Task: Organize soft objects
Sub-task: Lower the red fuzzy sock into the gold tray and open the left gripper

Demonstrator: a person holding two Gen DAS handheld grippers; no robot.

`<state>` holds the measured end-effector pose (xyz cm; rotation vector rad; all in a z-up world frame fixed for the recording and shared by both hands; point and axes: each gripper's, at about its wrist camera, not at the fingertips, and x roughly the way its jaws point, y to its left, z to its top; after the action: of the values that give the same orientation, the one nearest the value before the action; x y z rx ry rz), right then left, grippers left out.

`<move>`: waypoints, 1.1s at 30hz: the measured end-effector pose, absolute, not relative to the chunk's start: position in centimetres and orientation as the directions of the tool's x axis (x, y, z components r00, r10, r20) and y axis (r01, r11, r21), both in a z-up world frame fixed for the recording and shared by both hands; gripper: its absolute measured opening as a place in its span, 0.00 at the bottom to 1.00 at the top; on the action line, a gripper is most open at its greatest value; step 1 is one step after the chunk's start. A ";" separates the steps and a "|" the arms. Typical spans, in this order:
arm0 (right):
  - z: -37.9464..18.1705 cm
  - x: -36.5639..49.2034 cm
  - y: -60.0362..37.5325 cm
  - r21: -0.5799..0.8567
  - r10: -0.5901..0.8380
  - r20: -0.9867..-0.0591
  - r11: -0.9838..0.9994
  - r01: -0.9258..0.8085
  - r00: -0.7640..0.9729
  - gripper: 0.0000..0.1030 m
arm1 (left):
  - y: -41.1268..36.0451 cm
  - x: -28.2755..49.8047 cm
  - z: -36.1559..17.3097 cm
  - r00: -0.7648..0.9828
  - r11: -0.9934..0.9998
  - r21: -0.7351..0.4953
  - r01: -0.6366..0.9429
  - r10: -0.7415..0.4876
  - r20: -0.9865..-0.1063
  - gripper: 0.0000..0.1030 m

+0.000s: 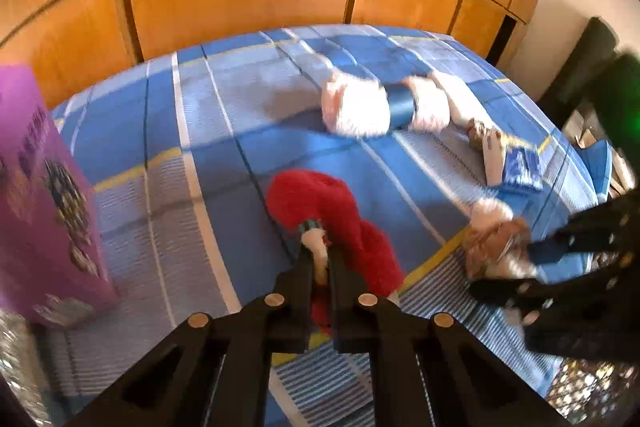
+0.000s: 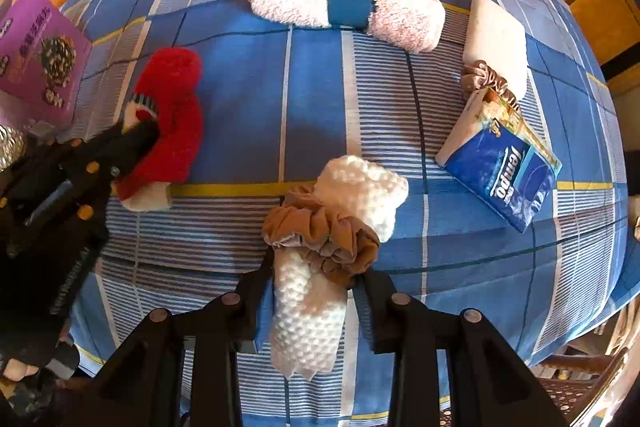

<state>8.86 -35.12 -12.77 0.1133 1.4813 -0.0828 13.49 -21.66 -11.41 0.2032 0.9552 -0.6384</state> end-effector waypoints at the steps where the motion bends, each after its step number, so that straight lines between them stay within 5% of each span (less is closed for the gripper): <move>1: -12.3 9.2 -35.6 0.029 0.018 -0.996 0.991 0.129 0.090 0.33 | -22.0 13.6 -10.6 0.418 0.794 -0.108 0.598 -0.424 -0.803 0.06; 10: -11.8 8.7 -38.0 0.045 0.032 -0.995 0.990 0.133 0.099 0.33 | -20.7 20.6 0.1 0.520 0.854 -0.143 0.501 -0.428 -0.739 0.06; 18: -12.1 9.3 -37.5 0.035 0.021 -0.995 0.990 0.140 0.098 0.33 | -9.0 27.6 7.0 0.705 0.969 -0.053 0.240 -0.212 -0.677 0.06; 33: -12.6 9.6 -35.7 -0.009 -0.019 -0.997 0.992 0.122 0.081 0.33 | 20.4 17.0 1.6 0.715 0.973 -0.060 -0.223 0.122 -0.689 0.07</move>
<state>9.62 -35.73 -12.64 0.0841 1.4865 -0.1055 17.01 20.39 1.55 -0.1423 0.7510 0.1919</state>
